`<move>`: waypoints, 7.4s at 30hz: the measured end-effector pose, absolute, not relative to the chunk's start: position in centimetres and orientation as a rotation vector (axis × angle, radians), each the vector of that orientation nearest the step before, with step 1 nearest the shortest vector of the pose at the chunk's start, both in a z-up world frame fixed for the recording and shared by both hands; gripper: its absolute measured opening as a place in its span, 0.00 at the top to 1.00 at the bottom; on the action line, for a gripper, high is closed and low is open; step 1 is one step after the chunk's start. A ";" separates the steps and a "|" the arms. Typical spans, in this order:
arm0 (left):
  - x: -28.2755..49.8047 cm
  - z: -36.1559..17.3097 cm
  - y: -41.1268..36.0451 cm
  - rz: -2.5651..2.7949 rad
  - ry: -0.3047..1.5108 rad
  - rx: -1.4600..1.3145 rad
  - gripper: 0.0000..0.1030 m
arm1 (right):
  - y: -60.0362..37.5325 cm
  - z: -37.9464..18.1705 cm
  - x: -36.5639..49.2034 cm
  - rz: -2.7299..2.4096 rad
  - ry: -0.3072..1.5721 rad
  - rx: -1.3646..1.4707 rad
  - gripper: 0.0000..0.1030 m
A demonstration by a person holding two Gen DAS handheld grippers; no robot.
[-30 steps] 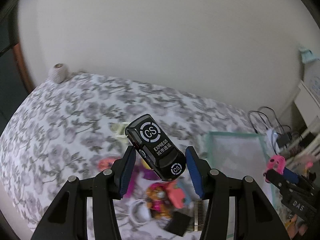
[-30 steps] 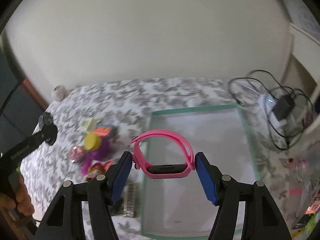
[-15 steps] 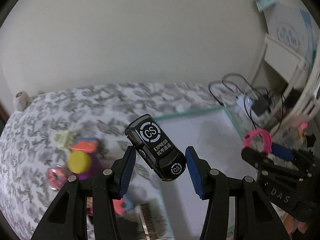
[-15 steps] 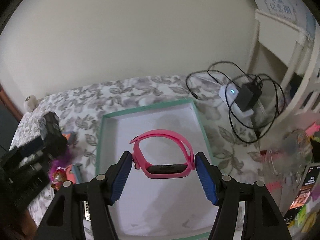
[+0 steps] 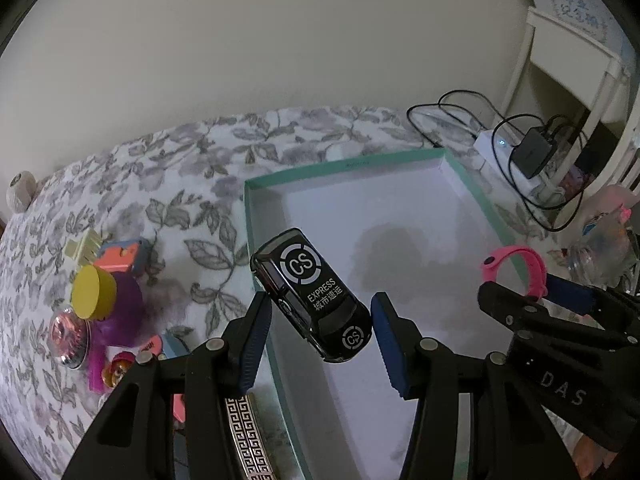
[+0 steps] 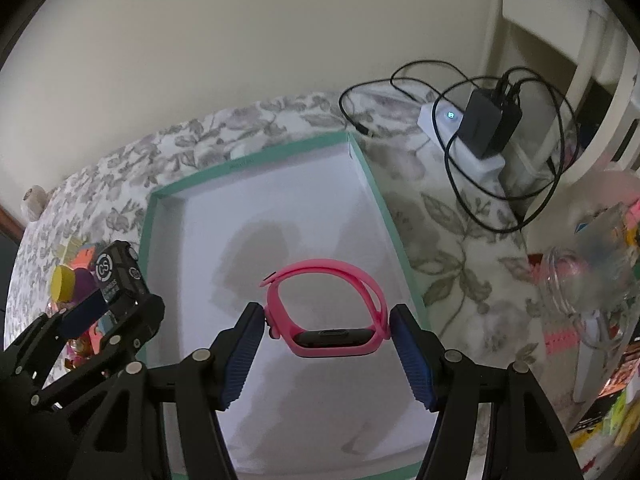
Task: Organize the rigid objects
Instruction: 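Lift the black car with the left tool while the right tool carries the band over the teal box, then open the left tool over the box while the right tool releases the band inside, then withdraw both tools from the box back toward the remaining items, then grasp the white earbud case with the left tool while the right tool grasps the gold harmonica, then carry the earbud case with the left tool while the right tool carries the harmonica over the box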
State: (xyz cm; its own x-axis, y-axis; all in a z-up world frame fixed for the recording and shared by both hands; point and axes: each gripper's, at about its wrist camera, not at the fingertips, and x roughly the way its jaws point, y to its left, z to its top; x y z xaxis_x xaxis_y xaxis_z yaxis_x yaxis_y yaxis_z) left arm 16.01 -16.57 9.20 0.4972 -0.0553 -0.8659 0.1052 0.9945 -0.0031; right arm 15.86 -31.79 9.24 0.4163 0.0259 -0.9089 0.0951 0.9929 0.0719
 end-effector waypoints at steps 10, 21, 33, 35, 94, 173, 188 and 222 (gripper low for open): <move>16.1 8.6 -16.6 -0.119 1.057 0.048 0.48 | -31.3 8.2 16.1 -0.045 1.177 0.097 0.33; 16.0 9.3 -15.8 -0.105 1.052 0.006 0.48 | -31.2 8.6 16.1 -0.034 1.177 0.096 0.33; 16.0 9.7 -12.9 -0.011 1.041 -0.052 0.39 | -31.0 8.2 16.1 -0.029 1.193 0.066 0.27; 16.0 9.7 -12.4 0.011 1.041 -0.056 0.37 | -30.8 8.3 16.2 -0.023 1.187 0.058 0.24; 10.3 5.5 8.2 0.389 1.312 -0.355 0.01 | -12.6 7.8 12.6 0.499 1.232 -0.105 0.37; 10.0 9.4 6.7 0.353 1.208 -0.303 0.94 | -14.6 8.1 12.7 0.551 1.231 -0.043 0.77; 8.9 18.5 3.8 0.198 0.912 -0.302 0.94 | -19.9 16.2 12.4 0.436 1.005 0.023 0.77; 12.4 9.0 -16.1 -0.167 1.025 0.007 0.94 | -33.0 8.6 16.2 0.016 0.946 0.095 0.77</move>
